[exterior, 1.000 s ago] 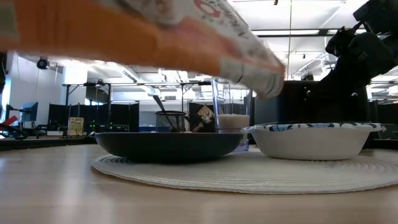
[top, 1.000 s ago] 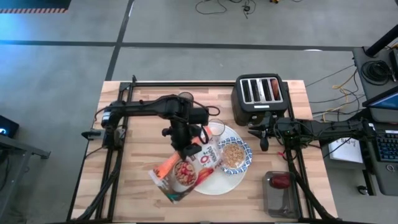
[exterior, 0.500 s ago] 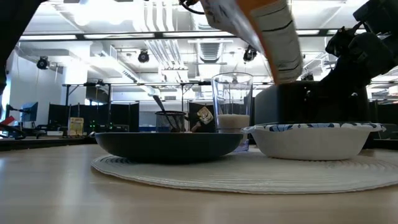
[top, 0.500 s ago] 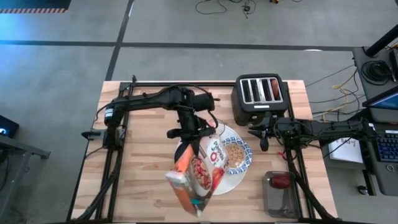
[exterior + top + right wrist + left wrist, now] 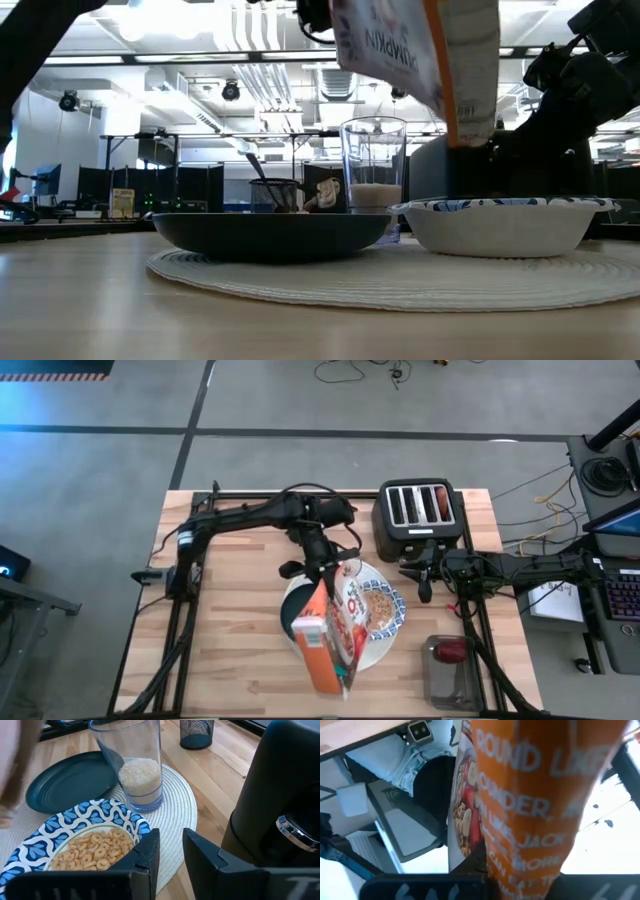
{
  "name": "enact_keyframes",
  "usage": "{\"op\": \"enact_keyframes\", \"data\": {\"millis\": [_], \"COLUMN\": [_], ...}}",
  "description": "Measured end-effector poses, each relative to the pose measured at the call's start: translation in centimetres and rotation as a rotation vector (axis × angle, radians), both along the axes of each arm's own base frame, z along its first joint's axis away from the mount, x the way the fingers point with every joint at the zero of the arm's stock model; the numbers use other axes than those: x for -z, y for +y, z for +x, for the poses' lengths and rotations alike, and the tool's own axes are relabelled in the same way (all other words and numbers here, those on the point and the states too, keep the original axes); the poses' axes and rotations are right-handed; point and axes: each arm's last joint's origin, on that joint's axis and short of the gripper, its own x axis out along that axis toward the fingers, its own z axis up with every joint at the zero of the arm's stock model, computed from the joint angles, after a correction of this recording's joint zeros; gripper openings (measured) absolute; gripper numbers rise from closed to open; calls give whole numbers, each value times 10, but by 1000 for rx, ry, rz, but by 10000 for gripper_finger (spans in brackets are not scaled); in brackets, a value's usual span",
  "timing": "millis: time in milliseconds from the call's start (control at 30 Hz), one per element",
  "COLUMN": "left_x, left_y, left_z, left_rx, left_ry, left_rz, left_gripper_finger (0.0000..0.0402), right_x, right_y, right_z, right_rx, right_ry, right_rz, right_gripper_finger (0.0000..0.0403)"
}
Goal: Arrange a breakfast setting
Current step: Pour the cereal from the cereal box into the white patterned bowl
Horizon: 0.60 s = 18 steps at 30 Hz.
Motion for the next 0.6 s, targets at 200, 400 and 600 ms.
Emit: {"op": "enact_keyframes", "data": {"millis": [200,400,600], "left_x": [6,9,8], "left_y": [10,11,11], "left_z": [7,10,11], "left_rx": [-32,-46,-42], "left_ry": [11,51,25], "left_rz": [-17,-41,-35], "left_gripper_finger": [0,0,0], "right_x": [0,0,0], "right_y": [0,0,0], "right_z": [0,0,0], "right_rx": [0,0,0], "right_ry": [0,0,0], "right_rz": [0,0,0], "right_gripper_finger": [76,83,81]}}
